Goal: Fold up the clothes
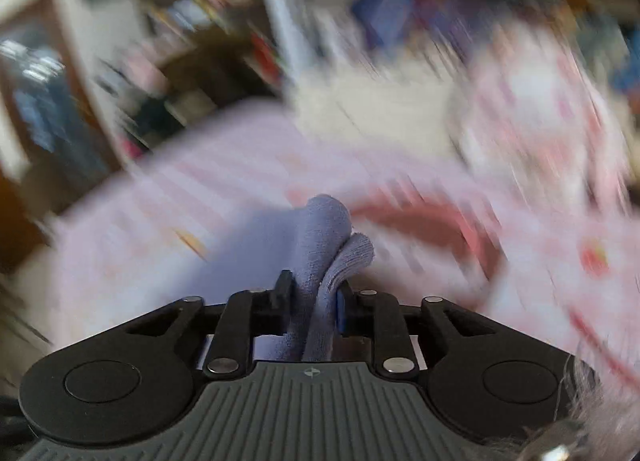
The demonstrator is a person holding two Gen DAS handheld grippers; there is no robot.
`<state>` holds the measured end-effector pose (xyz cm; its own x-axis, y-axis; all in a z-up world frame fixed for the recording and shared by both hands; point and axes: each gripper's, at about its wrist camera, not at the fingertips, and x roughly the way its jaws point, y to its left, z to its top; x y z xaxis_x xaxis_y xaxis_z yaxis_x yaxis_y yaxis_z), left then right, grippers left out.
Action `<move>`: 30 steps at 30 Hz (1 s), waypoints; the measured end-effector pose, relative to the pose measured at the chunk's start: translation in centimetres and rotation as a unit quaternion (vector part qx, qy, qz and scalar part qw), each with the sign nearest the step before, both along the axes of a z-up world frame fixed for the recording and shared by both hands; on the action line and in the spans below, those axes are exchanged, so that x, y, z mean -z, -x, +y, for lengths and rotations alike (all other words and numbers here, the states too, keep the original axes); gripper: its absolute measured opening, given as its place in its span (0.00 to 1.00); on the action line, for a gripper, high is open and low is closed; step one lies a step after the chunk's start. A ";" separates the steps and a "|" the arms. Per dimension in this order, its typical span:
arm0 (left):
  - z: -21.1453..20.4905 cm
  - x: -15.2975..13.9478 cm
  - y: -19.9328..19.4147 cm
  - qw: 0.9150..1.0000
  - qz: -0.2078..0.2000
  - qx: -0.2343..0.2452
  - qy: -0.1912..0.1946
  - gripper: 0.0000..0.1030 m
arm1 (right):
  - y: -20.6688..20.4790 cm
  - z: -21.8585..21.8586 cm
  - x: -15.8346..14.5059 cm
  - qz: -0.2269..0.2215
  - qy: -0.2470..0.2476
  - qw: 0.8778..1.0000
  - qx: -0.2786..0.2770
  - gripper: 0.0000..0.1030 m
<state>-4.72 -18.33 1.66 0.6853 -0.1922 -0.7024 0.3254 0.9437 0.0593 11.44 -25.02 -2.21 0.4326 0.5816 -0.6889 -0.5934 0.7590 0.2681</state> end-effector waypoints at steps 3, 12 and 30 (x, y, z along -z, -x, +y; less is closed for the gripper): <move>0.0 -0.4 0.7 1.000 -0.005 0.002 -0.009 0.65 | -0.9 -2.5 1.2 0.062 -0.068 0.995 0.040 0.36; 6.3 -2.6 0.9 0.983 -0.065 -0.162 0.059 0.71 | 1.9 -5.6 0.2 0.159 -0.139 0.977 0.041 0.46; 7.0 0.8 -0.6 0.977 -0.036 -0.203 0.054 0.43 | 6.8 -5.0 0.8 0.079 -0.024 0.996 0.019 0.08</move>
